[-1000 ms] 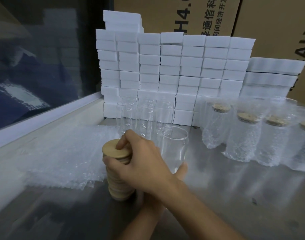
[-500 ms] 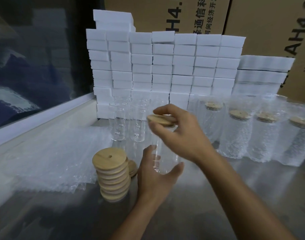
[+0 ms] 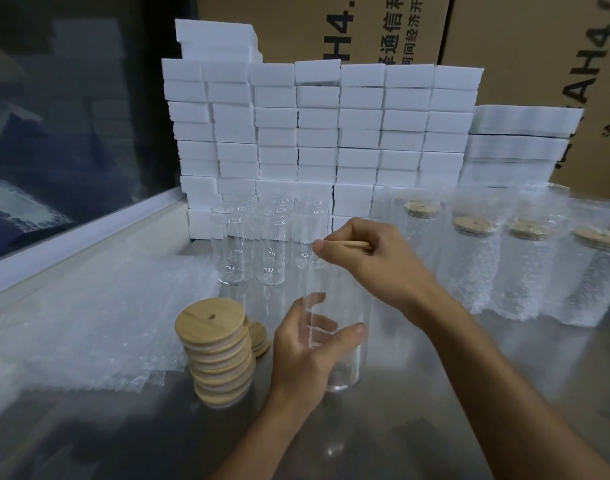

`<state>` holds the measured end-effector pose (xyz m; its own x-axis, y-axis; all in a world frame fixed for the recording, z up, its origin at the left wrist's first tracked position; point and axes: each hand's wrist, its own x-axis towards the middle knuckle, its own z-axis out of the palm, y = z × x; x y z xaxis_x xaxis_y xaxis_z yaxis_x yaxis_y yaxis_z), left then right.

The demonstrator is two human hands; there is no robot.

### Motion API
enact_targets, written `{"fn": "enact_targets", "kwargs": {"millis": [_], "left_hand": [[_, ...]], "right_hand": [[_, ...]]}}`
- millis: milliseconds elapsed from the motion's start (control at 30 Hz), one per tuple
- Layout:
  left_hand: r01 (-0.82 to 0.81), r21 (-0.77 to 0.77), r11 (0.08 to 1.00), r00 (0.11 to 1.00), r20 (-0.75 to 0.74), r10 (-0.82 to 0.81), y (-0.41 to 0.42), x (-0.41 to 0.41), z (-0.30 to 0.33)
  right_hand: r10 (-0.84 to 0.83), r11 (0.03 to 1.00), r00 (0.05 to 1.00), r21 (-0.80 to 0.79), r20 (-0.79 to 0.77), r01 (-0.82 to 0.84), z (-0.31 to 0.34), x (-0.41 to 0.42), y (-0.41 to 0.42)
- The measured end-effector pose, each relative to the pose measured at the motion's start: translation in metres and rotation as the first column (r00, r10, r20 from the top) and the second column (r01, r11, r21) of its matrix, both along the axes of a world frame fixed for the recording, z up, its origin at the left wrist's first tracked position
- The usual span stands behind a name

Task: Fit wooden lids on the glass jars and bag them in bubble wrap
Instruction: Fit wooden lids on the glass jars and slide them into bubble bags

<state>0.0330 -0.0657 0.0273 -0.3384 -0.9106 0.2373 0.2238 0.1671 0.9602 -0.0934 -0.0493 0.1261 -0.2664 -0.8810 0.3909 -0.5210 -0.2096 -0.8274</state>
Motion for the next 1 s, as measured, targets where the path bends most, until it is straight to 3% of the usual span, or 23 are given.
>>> {"fn": "enact_targets", "kwargs": {"millis": [100,200,300,400,567,633,700,767,833,900,1000], "left_hand": [[0.281,0.127,0.951,0.956,-0.128,-0.265,0.002,0.003,0.006],[0.311,0.133,0.941,0.949,-0.107,-0.298,0.002,0.002,0.010],[0.079,0.048,0.996,0.997,0.006,-0.079,0.005,-0.005,0.010],[-0.158,-0.055,0.986,0.980,0.111,0.163,0.008,-0.012,0.007],[-0.251,-0.124,0.960,0.945,0.183,0.271,0.006,-0.010,0.009],[-0.154,-0.042,0.987,0.980,0.124,0.158,0.004,-0.005,0.012],[0.103,0.090,0.991,0.995,-0.018,-0.101,0.003,0.000,0.016],[0.416,0.202,0.887,0.906,-0.178,-0.384,0.004,0.005,0.021],[0.556,0.214,0.803,0.828,-0.226,-0.513,0.006,0.008,0.025],[0.483,0.156,0.862,0.874,-0.143,-0.464,0.006,0.004,0.023],[0.095,-0.036,0.995,0.995,0.041,-0.094,0.007,-0.005,0.017]], "right_hand": [[0.179,0.982,0.935,0.000,0.305,-0.188,-0.001,-0.008,0.001],[0.217,0.971,0.884,0.000,0.413,-0.238,-0.001,-0.014,0.001],[0.133,0.984,0.939,0.073,0.317,-0.164,0.000,-0.011,0.002],[0.032,0.996,0.988,0.082,0.152,-0.045,0.003,-0.002,0.001],[-0.093,0.995,0.996,0.038,0.005,0.093,0.001,0.008,0.000],[-0.023,0.999,0.996,0.029,0.083,0.020,0.001,0.007,0.000],[0.076,0.997,0.976,0.017,0.206,-0.082,0.003,0.002,0.002],[0.185,0.979,0.899,0.005,0.397,-0.203,0.005,-0.005,0.004],[0.279,0.948,0.801,-0.021,0.530,-0.317,0.006,-0.011,0.008],[0.319,0.930,0.764,-0.030,0.560,-0.366,0.007,-0.013,0.011],[0.245,0.962,0.871,0.003,0.426,-0.272,0.007,-0.012,0.010]]}}
